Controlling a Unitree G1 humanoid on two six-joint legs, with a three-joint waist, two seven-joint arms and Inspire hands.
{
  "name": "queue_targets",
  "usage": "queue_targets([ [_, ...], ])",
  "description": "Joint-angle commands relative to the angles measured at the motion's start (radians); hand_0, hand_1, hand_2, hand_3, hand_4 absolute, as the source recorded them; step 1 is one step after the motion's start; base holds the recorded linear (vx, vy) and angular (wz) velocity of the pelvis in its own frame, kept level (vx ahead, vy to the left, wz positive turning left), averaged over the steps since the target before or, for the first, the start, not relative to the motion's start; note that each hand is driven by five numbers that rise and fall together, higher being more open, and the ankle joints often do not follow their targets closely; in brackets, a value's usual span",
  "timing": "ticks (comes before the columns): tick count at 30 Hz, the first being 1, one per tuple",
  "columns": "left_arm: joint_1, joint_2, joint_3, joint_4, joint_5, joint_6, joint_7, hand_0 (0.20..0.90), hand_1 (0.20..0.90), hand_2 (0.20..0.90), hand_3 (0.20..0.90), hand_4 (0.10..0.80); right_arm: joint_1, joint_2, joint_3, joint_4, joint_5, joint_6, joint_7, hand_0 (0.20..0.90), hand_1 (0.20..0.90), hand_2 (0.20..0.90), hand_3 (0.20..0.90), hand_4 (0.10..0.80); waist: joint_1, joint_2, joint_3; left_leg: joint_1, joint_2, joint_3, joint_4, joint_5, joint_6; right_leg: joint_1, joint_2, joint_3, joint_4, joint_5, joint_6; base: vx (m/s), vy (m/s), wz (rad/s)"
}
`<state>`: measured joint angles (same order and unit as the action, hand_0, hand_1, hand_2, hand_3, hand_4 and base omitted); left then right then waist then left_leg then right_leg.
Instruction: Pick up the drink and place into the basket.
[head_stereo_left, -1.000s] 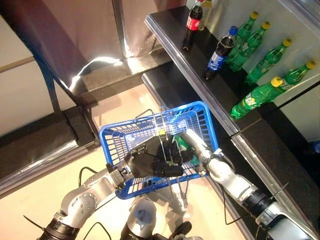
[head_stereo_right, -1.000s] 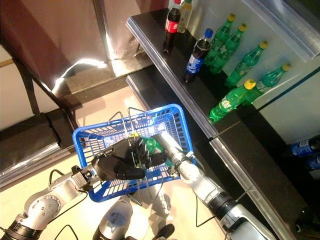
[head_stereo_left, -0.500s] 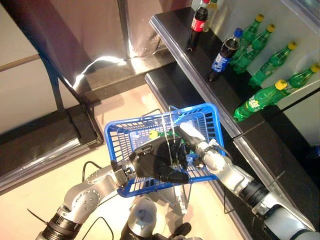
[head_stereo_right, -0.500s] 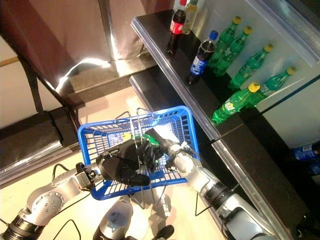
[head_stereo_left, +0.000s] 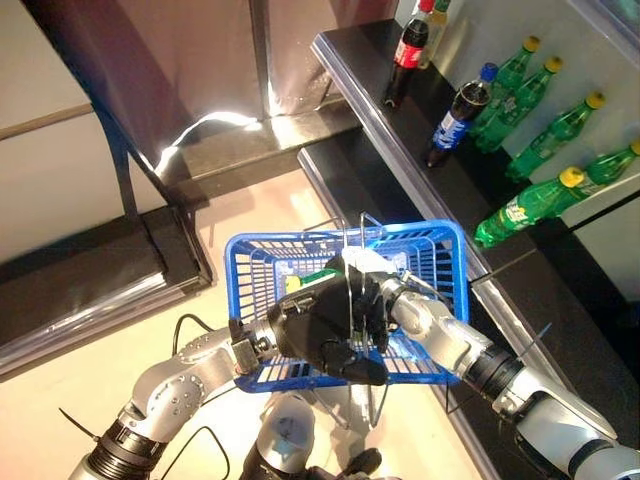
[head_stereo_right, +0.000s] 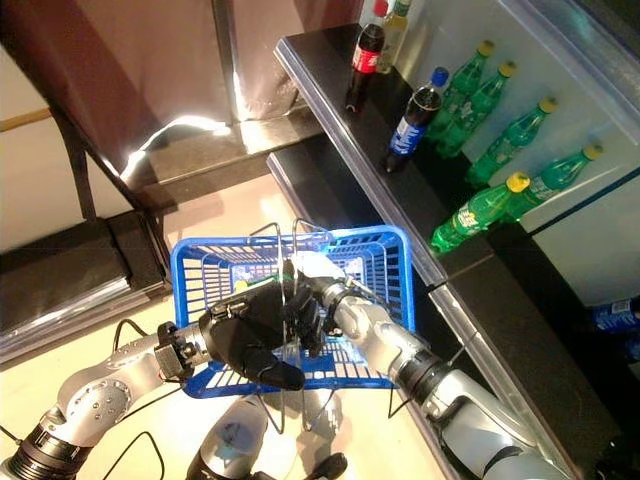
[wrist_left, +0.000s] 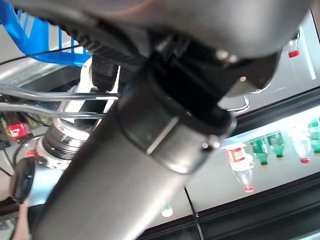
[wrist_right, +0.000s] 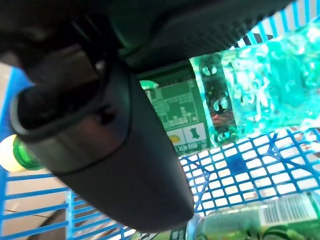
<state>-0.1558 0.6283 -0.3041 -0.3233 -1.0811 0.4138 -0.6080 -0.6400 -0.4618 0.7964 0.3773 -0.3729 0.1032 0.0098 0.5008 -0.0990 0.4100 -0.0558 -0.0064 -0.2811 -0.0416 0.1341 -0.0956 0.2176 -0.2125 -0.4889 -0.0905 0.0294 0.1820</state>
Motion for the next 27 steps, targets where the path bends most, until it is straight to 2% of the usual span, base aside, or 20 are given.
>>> queue_targets([
  [1, -0.086, -0.17, -0.072, -0.212, -0.157, -0.136, -0.211, 0.3, 0.3, 0.3, 0.2, 0.1, -0.081, 0.076, 0.091, 0.04, -0.052, -0.049, -0.037, 0.3, 0.3, 0.3, 0.2, 0.1, 0.002, -0.005, -0.347, 0.056, -0.02, -0.043, -0.046, -0.048, 0.023, 0.007, 0.026, -0.025, 0.012, 0.012, -0.021, 0.008, 0.002, 0.04],
  [7, -0.086, -0.172, -0.078, -0.219, -0.161, -0.135, -0.226, 0.3, 0.3, 0.3, 0.2, 0.1, -0.079, 0.105, 0.099, 0.077, -0.068, -0.022, -0.046, 0.3, 0.3, 0.3, 0.2, 0.1, 0.012, -0.005, -0.349, 0.055, -0.022, -0.052, -0.046, -0.047, 0.024, 0.01, 0.027, -0.032, 0.012, 0.012, -0.021, 0.014, -0.012, 0.0],
  [8, -0.086, -0.172, -0.077, -0.218, -0.16, -0.134, -0.225, 0.3, 0.3, 0.3, 0.2, 0.1, -0.079, 0.109, 0.1, 0.08, -0.07, -0.023, -0.047, 0.3, 0.3, 0.3, 0.2, 0.1, 0.012, -0.009, -0.351, 0.066, -0.013, -0.048, -0.046, -0.072, 0.018, 0.021, 0.037, -0.019, 0.008, -0.011, -0.02, 0.025, 0.0, 0.04],
  [9, -0.089, -0.178, -0.082, -0.221, -0.161, -0.13, -0.222, 0.3, 0.3, 0.3, 0.2, 0.1, -0.078, 0.115, 0.099, 0.095, -0.076, -0.011, -0.045, 0.3, 0.3, 0.3, 0.2, 0.1, 0.016, -0.004, -0.35, 0.058, -0.023, -0.055, -0.046, -0.048, 0.024, 0.011, 0.028, -0.032, 0.013, 0.011, -0.022, 0.017, -0.003, 0.09],
  [15, -0.094, -0.176, -0.081, -0.228, -0.172, -0.122, -0.23, 0.3, 0.3, 0.3, 0.2, 0.1, -0.078, 0.143, 0.1, 0.144, -0.092, 0.002, -0.049, 0.3, 0.3, 0.3, 0.2, 0.1, 0.023, -0.005, -0.35, 0.057, -0.024, -0.06, -0.046, -0.048, 0.025, 0.01, 0.028, -0.032, 0.015, 0.011, -0.023, 0.01, -0.003, 0.09],
  [16, -0.093, -0.177, -0.079, -0.227, -0.17, -0.121, -0.228, 0.3, 0.3, 0.3, 0.2, 0.1, -0.077, 0.148, 0.099, 0.148, -0.094, 0.001, -0.047, 0.3, 0.3, 0.3, 0.2, 0.1, 0.022, -0.009, -0.353, 0.066, -0.015, -0.056, -0.046, -0.072, 0.021, 0.02, 0.038, -0.02, 0.011, -0.011, -0.021, 0.078, -0.068, 0.06],
  [18, -0.097, -0.179, -0.084, -0.228, -0.17, -0.121, -0.223, 0.3, 0.3, 0.3, 0.2, 0.1, -0.074, 0.152, 0.097, 0.163, -0.098, 0.001, -0.04, 0.3, 0.3, 0.3, 0.2, 0.1, 0.024, -0.005, -0.352, 0.057, -0.025, -0.061, -0.046, -0.048, 0.026, 0.01, 0.028, -0.035, 0.017, 0.009, -0.023, 0.01, -0.001, 0.04],
  [19, -0.096, -0.181, -0.084, -0.229, -0.169, -0.12, -0.221, 0.3, 0.3, 0.3, 0.2, 0.1, -0.074, 0.159, 0.099, 0.166, -0.1, 0.003, -0.036, 0.3, 0.3, 0.3, 0.2, 0.1, 0.024, -0.01, -0.355, 0.065, -0.016, -0.057, -0.046, -0.072, 0.022, 0.021, 0.038, -0.023, 0.012, -0.012, -0.02, 0.0, 0.0, 0.0],
  [22, -0.094, -0.181, -0.082, -0.232, -0.169, -0.115, -0.226, 0.3, 0.3, 0.3, 0.2, 0.1, -0.073, 0.167, 0.1, 0.177, -0.093, 0.014, -0.02, 0.3, 0.3, 0.3, 0.2, 0.1, 0.029, -0.01, -0.354, 0.068, -0.014, -0.059, -0.046, -0.074, 0.02, 0.022, 0.04, -0.023, 0.013, -0.014, -0.022, 0.028, -0.028, 0.02],
  [23, -0.095, -0.181, -0.083, -0.232, -0.17, -0.115, -0.223, 0.3, 0.3, 0.3, 0.2, 0.1, -0.075, 0.169, 0.101, 0.178, -0.088, 0.017, -0.015, 0.316, 0.316, 0.316, 0.219, 0.119, 0.03, -0.011, -0.354, 0.068, -0.015, -0.06, -0.046, -0.075, 0.02, 0.022, 0.04, -0.023, 0.013, -0.015, -0.022, 0.0, 0.0, 0.0],
  [25, -0.094, -0.183, -0.085, -0.234, -0.168, -0.111, -0.221, 0.3, 0.3, 0.3, 0.2, 0.1, -0.075, 0.17, 0.098, 0.184, -0.077, 0.022, -0.006, 0.526, 0.526, 0.526, 0.464, 0.364, 0.031, -0.013, -0.354, 0.068, -0.015, -0.062, -0.046, -0.074, 0.02, 0.023, 0.041, -0.025, 0.013, -0.015, -0.023, 0.0, 0.0, 0.0],
  [26, -0.093, -0.184, -0.086, -0.234, -0.166, -0.109, -0.223, 0.3, 0.3, 0.3, 0.2, 0.1, -0.073, 0.174, 0.098, 0.193, -0.072, 0.023, -0.006, 0.832, 0.832, 0.832, 0.82, 0.72, 0.033, -0.014, -0.354, 0.069, -0.016, -0.063, -0.046, -0.074, 0.021, 0.024, 0.042, -0.024, 0.013, -0.015, -0.023, 0.0, 0.0, 0.0],
  [27, -0.092, -0.184, -0.085, -0.235, -0.167, -0.107, -0.223, 0.3, 0.3, 0.3, 0.2, 0.1, -0.073, 0.175, 0.096, 0.195, -0.072, 0.023, -0.004, 0.9, 0.9, 0.9, 0.9, 0.8, 0.033, -0.014, -0.354, 0.069, -0.016, -0.063, -0.046, -0.073, 0.021, 0.024, 0.042, -0.025, 0.013, -0.015, -0.023, 0.0, 0.0, 0.0],
])
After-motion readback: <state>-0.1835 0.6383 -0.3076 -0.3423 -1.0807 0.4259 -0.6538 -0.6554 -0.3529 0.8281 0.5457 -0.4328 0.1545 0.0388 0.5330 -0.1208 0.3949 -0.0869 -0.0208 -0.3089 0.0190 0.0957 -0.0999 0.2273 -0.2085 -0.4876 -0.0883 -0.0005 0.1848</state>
